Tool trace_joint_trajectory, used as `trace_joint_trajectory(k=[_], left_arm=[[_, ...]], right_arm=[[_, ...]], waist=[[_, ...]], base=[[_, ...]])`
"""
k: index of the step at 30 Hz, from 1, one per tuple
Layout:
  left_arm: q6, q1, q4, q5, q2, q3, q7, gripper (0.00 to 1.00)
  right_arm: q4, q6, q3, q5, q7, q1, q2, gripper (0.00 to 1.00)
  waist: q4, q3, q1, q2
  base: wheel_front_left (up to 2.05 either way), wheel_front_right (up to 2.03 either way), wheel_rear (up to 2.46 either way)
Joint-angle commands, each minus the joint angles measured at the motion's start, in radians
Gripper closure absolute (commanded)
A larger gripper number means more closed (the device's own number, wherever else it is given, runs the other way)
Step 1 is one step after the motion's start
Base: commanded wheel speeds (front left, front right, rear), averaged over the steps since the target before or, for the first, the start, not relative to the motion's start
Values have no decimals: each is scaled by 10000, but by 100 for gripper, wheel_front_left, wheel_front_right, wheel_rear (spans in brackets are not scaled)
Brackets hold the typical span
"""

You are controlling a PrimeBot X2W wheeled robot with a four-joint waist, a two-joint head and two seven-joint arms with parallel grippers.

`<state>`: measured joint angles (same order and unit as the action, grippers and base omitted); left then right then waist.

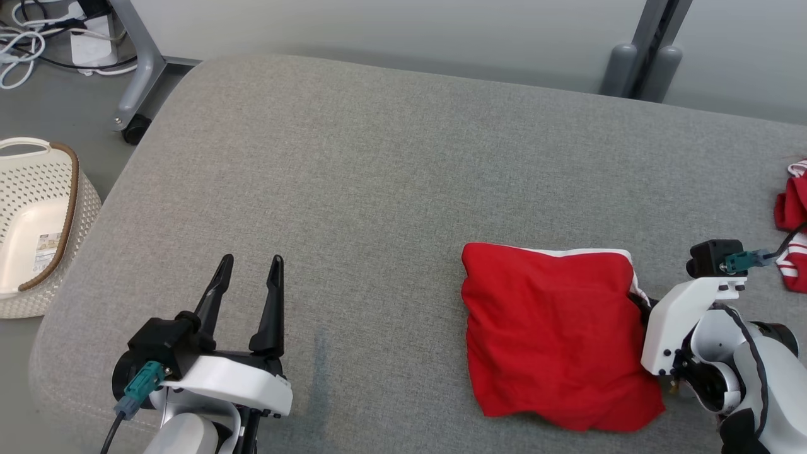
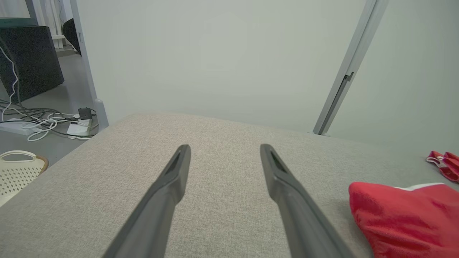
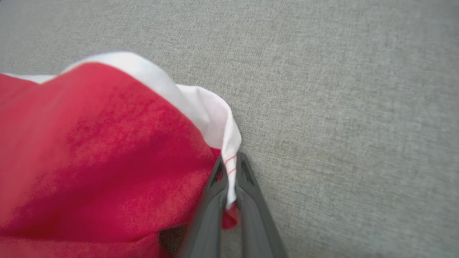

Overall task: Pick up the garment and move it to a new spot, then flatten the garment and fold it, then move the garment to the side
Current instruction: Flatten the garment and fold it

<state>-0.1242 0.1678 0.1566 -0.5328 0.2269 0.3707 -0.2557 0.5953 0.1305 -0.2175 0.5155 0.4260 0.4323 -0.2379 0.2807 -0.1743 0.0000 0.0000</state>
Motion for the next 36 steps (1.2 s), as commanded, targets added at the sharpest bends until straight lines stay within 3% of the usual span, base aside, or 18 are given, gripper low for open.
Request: trace_joint_trajectory(k=[1, 9, 14, 21, 26, 31, 36], left_arm=[[-16, 4, 19, 21, 8, -37, -28, 0], [-25, -142, 62, 34, 30, 79, 12, 0], [-47, -301, 91, -25, 109, 109, 81, 0], [-102, -558, 59, -109, 190, 167, 202, 0], [-183, -681, -37, -160, 353, 89, 291, 0], [-231, -671, -102, -200, 461, 43, 333, 0], [-271, -620, -213, -177, 539, 82, 439, 0]], right_arm=[[123, 7, -44, -111, -230, -4, -19, 100], [-295, 7, 114, -441, -1631, 444, -50, 100], [-1354, 7, -178, -449, -1972, 133, -171, 100], [-4307, 7, -428, 87, -1435, -1428, -473, 100], [-6794, 7, -303, 297, -393, -3460, -772, 100], [-7896, 6, 153, 169, 373, -5075, -800, 100], [-8086, 7, 871, 27, 764, -6217, -701, 100]], waist=[[-70, 118, 0, 0], [-410, 587, 0, 0], [-795, 955, 0, 0], [-1488, 1332, 0, 0], [-2149, 1352, 0, 0], [-2585, 1322, 0, 0], [-2819, 1300, 0, 0]], base=[[0, 0, 0], [0, 0, 0], [0, 0, 0], [0, 0, 0], [0, 0, 0], [0, 0, 0], [0, 0, 0]])
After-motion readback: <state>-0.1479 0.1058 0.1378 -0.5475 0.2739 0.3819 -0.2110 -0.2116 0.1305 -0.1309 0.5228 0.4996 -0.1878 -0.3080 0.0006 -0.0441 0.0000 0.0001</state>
